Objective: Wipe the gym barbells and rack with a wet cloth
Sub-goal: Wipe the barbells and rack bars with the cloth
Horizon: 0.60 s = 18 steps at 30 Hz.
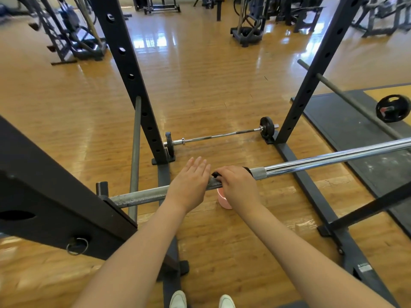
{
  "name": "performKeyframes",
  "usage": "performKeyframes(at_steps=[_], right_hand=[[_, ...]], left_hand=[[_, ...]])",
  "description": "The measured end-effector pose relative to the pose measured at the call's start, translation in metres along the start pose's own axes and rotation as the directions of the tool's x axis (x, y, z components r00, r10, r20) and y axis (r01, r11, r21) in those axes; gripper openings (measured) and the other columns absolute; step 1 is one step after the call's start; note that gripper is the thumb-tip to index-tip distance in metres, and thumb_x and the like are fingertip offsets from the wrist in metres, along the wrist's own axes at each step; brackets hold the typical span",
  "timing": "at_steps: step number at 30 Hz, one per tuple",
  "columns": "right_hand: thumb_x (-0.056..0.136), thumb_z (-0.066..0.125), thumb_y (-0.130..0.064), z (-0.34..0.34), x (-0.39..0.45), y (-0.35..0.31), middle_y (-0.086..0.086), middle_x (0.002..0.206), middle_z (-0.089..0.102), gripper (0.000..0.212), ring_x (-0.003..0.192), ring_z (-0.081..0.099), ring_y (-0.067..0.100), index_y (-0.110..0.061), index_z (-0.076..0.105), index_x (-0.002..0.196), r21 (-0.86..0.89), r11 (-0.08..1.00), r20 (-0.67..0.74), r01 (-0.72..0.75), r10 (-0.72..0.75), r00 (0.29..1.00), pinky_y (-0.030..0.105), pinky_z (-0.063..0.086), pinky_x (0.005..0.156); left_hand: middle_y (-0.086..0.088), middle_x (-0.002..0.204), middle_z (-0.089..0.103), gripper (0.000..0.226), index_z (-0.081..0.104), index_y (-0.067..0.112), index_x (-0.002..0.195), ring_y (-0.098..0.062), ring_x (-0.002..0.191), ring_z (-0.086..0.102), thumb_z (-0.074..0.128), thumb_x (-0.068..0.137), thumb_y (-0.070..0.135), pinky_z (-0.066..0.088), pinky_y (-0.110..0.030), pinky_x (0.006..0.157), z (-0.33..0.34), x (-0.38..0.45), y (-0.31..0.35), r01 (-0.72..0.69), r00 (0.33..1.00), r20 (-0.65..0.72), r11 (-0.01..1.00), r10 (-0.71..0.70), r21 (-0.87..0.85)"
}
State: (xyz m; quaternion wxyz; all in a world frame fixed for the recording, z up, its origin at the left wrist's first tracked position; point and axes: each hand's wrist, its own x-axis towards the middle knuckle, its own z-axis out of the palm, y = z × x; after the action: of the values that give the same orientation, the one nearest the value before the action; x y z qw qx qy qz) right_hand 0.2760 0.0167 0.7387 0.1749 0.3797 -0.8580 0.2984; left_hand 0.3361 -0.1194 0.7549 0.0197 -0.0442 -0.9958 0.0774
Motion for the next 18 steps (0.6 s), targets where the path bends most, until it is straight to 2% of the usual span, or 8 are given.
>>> performKeyframes(at_steps=[1, 3, 6, 9, 11, 14, 16, 18], right_hand=[[0.079, 0.056, -0.01, -0.002, -0.001, 0.002, 0.005, 0.08, 0.072, 0.019, 0.074, 0.068, 0.022, -0.006, 0.073, 0.086, -0.013, 0.999, 0.036, 0.041, -0.041, 0.999, 0.033, 0.055, 0.069], [0.076, 0.062, -0.008, -0.007, -0.011, 0.013, 0.007, 0.093, 0.072, 0.022, 0.087, 0.068, 0.024, -0.005, 0.073, 0.095, -0.025, 0.994, 0.073, 0.108, -0.106, 0.992, 0.036, 0.054, 0.081], [0.082, 0.058, -0.011, -0.018, -0.027, 0.037, 0.009, 0.105, 0.07, 0.026, 0.103, 0.063, 0.024, -0.004, 0.071, 0.104, -0.049, 0.996, 0.005, 0.078, -0.078, 0.997, 0.033, 0.047, 0.093], [0.084, 0.045, -0.015, -0.017, -0.022, 0.036, 0.008, 0.097, 0.071, 0.031, 0.098, 0.058, 0.017, -0.003, 0.072, 0.096, -0.002, 0.999, -0.101, -0.033, 0.032, 0.994, 0.028, 0.044, 0.091], [0.085, 0.047, -0.013, -0.008, -0.018, 0.02, 0.007, 0.094, 0.072, 0.029, 0.094, 0.063, 0.021, -0.003, 0.073, 0.094, 0.003, 0.999, -0.097, -0.055, 0.055, 0.994, 0.033, 0.05, 0.088], [0.079, 0.061, -0.002, 0.001, -0.028, 0.013, 0.013, 0.103, 0.07, 0.026, 0.1, 0.066, 0.029, 0.0, 0.071, 0.102, 0.011, 1.0, -0.004, 0.002, -0.002, 1.0, 0.043, 0.052, 0.089], [0.081, 0.058, -0.004, -0.006, -0.034, 0.026, 0.013, 0.109, 0.069, 0.028, 0.105, 0.064, 0.029, -0.001, 0.07, 0.107, 0.012, 0.997, 0.024, 0.073, -0.074, 0.997, 0.042, 0.05, 0.092], [0.085, 0.053, -0.008, -0.013, -0.035, 0.037, 0.011, 0.109, 0.069, 0.028, 0.106, 0.064, 0.028, -0.004, 0.07, 0.107, -0.012, 0.998, 0.002, 0.069, -0.069, 0.998, 0.039, 0.048, 0.093]], left_hand=[[-0.012, 0.158, 0.012, 0.057, 0.012, 0.006, 0.15, -0.024, 0.146, 0.004, 0.037, 0.099, 0.015, -0.01, -0.035, 0.113, 0.0, 0.0, 0.0, 0.004, 1.0, 0.003, 1.0, -0.003, -0.005], [-0.012, 0.158, 0.013, 0.057, 0.013, 0.005, 0.15, -0.025, 0.146, 0.005, 0.037, 0.099, 0.015, -0.008, -0.035, 0.114, -0.001, 0.0, 0.001, 0.01, 1.0, 0.002, 1.0, -0.01, -0.004], [-0.013, 0.157, 0.013, 0.057, 0.012, 0.005, 0.15, -0.025, 0.146, 0.006, 0.037, 0.099, 0.016, -0.004, -0.037, 0.117, -0.001, 0.0, 0.002, 0.012, 1.0, 0.004, 1.0, -0.012, 0.004], [-0.012, 0.157, 0.013, 0.057, 0.012, 0.005, 0.15, -0.024, 0.146, 0.007, 0.036, 0.099, 0.016, -0.004, -0.036, 0.117, -0.001, 0.0, 0.002, 0.017, 1.0, 0.014, 1.0, -0.017, 0.009], [-0.013, 0.157, 0.014, 0.057, 0.014, 0.005, 0.15, -0.024, 0.146, 0.008, 0.037, 0.099, 0.016, -0.004, -0.036, 0.116, 0.0, 0.0, 0.002, 0.019, 1.0, 0.011, 1.0, -0.019, 0.008], [-0.013, 0.157, 0.016, 0.058, 0.015, 0.004, 0.149, -0.024, 0.146, 0.009, 0.04, 0.098, 0.016, -0.004, -0.036, 0.116, -0.001, 0.0, 0.003, 0.025, 1.0, 0.015, 1.0, -0.025, 0.006], [-0.012, 0.157, 0.015, 0.058, 0.014, 0.004, 0.149, -0.024, 0.146, 0.009, 0.04, 0.099, 0.017, -0.004, -0.036, 0.116, -0.002, 0.0, 0.003, 0.024, 0.999, 0.021, 1.0, -0.025, 0.01], [-0.012, 0.157, 0.015, 0.058, 0.014, 0.005, 0.149, -0.024, 0.146, 0.009, 0.039, 0.099, 0.018, -0.003, -0.036, 0.117, -0.003, 0.0, 0.003, 0.021, 0.999, 0.033, 1.0, -0.022, 0.016]])
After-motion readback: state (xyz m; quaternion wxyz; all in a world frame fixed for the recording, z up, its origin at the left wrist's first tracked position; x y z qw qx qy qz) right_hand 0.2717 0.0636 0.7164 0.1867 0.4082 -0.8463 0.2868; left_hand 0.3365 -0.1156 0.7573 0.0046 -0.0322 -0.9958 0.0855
